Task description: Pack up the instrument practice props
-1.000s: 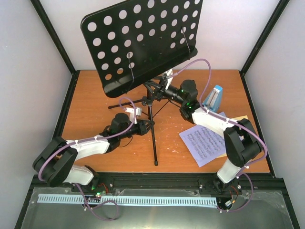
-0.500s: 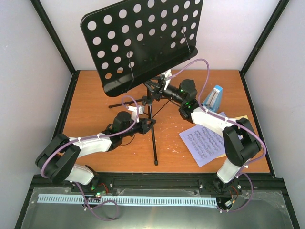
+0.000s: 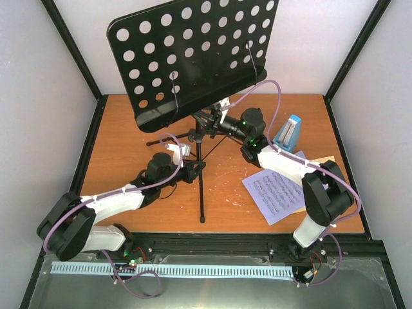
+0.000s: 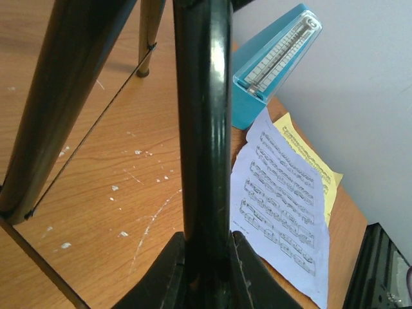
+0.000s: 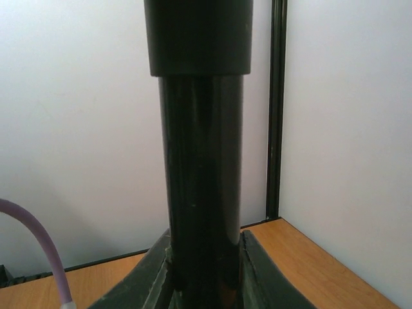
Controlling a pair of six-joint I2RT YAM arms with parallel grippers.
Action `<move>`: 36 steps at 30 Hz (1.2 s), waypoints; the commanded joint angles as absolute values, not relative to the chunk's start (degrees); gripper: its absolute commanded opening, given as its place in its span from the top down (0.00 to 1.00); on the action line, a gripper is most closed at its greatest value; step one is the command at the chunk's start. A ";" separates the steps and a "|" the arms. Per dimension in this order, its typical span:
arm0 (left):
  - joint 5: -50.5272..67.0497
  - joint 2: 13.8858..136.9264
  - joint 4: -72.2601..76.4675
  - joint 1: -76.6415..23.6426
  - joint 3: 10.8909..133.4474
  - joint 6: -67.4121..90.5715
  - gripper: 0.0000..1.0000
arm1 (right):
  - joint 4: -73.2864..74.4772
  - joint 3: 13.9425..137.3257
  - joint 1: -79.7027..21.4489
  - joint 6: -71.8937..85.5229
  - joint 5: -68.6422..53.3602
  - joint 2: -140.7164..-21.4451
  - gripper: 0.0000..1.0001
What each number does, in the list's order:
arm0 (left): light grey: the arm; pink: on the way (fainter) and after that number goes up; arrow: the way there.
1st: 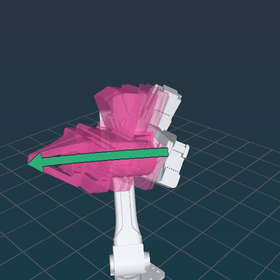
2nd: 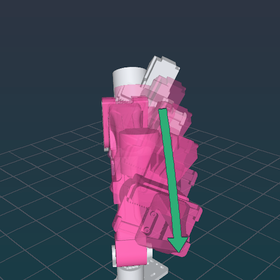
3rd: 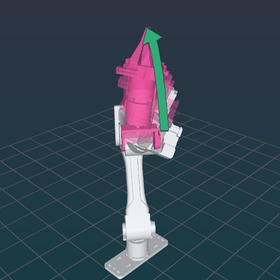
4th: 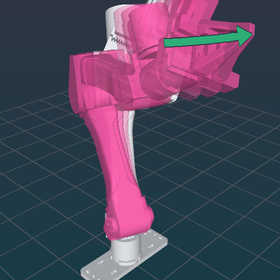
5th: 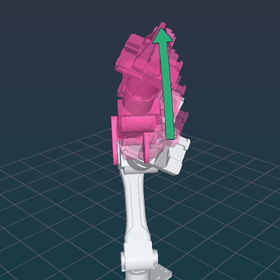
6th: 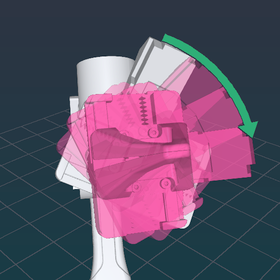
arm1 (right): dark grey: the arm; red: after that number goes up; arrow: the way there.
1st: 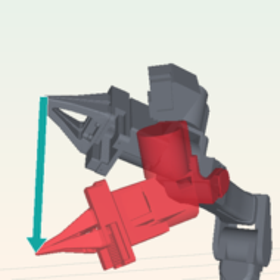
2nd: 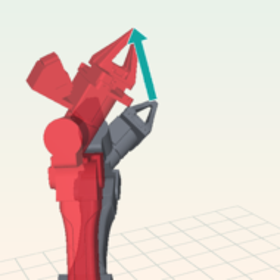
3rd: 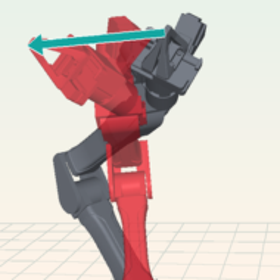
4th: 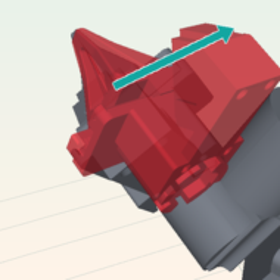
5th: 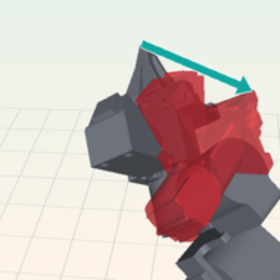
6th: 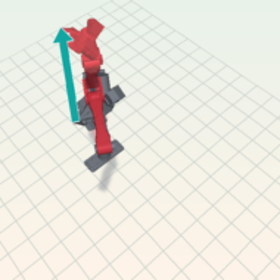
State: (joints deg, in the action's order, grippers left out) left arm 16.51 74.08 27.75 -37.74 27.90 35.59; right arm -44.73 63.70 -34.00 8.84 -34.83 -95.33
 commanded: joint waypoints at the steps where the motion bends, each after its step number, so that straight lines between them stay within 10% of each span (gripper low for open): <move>1: 13.69 68.71 32.26 -37.79 29.24 24.97 1.00 | -44.04 63.78 -35.11 10.26 -33.98 -91.06 0.97; 36: 22.96 64.98 40.47 -37.79 28.65 19.44 1.00 | -28.55 56.53 -42.01 3.74 -19.88 -79.51 0.90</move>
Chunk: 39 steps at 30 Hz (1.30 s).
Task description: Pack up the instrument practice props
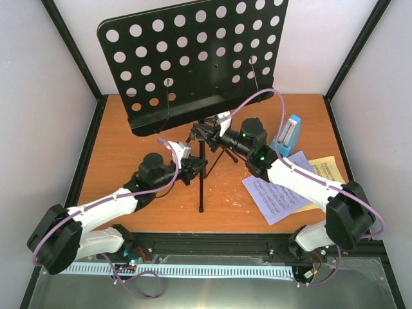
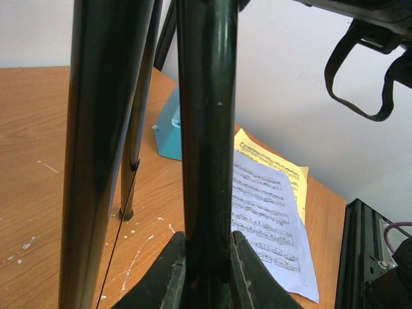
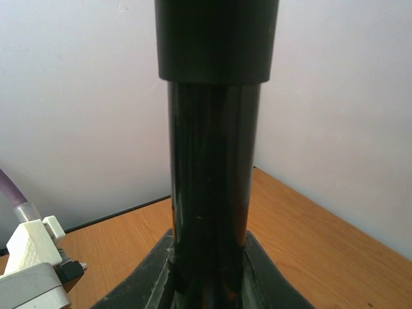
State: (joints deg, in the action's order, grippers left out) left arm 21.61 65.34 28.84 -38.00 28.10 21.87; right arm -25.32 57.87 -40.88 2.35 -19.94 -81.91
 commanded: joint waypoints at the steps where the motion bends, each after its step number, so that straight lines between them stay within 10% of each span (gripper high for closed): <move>1: 23.52 65.15 40.45 -37.75 28.27 19.27 1.00 | -28.83 55.97 -41.97 3.96 -19.67 -79.42 0.88; 19: 27.96 66.36 38.14 -37.75 28.03 19.64 1.00 | -41.21 42.43 -41.93 6.99 -14.78 -71.04 0.39; 39: 28.15 65.57 37.73 -37.79 28.82 19.18 1.00 | -56.40 47.59 -42.01 9.65 -16.09 -79.74 0.59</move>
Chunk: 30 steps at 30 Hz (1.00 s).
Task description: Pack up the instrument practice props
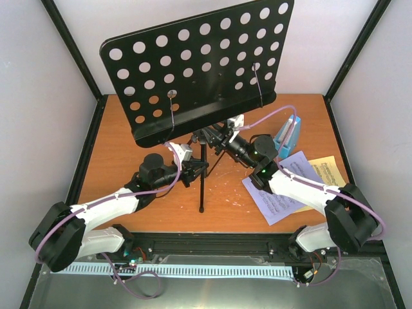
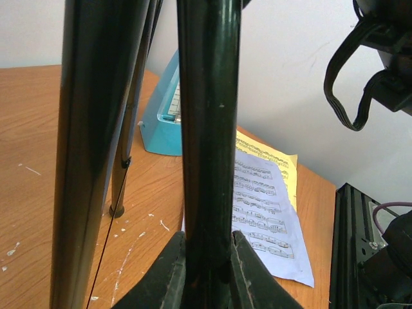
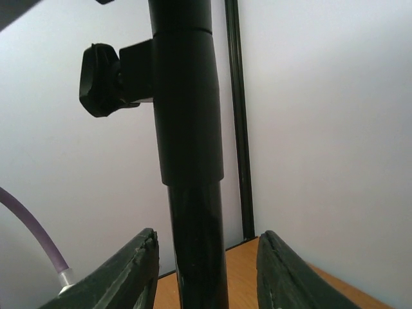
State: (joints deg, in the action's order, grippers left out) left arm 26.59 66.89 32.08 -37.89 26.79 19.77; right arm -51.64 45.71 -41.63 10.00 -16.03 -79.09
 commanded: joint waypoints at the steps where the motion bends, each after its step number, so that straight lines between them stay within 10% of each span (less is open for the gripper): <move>1: 28.05 65.63 37.71 -37.77 28.76 19.16 1.00 | -56.65 47.55 -42.13 9.45 -16.02 -79.91 0.60; 12: 28.81 66.10 37.88 -37.77 29.44 18.85 1.00 | -63.26 49.59 -42.54 9.33 -15.13 -84.14 0.72; 18: 27.83 65.45 37.60 -37.79 29.61 19.19 1.00 | -62.87 49.93 -42.63 8.87 -16.01 -84.47 0.96; 30: 25.34 59.36 33.35 -37.79 33.90 16.81 1.00 | -54.31 49.26 -46.13 5.46 -15.22 -78.66 0.97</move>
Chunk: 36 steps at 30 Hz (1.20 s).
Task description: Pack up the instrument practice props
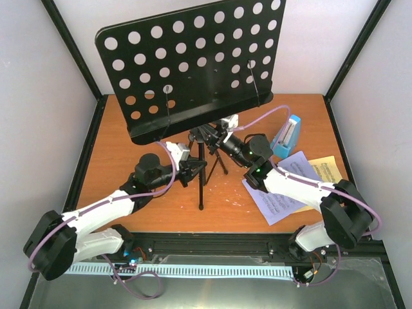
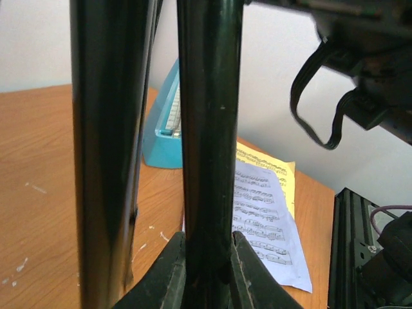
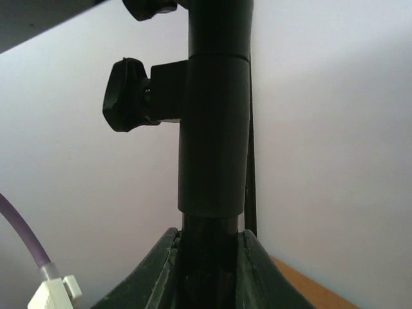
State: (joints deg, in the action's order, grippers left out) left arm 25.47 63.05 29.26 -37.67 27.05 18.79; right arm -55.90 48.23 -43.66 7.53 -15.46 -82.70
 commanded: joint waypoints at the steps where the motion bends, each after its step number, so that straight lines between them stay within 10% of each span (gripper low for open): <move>1: 25.50 58.80 33.00 -37.79 34.59 16.61 1.00 | -53.27 49.38 -46.54 5.15 -14.70 -78.24 0.97; 36: 37.29 64.93 28.50 -37.79 45.99 56.65 0.99 | 0.40 66.44 -49.54 21.15 15.47 -80.66 0.97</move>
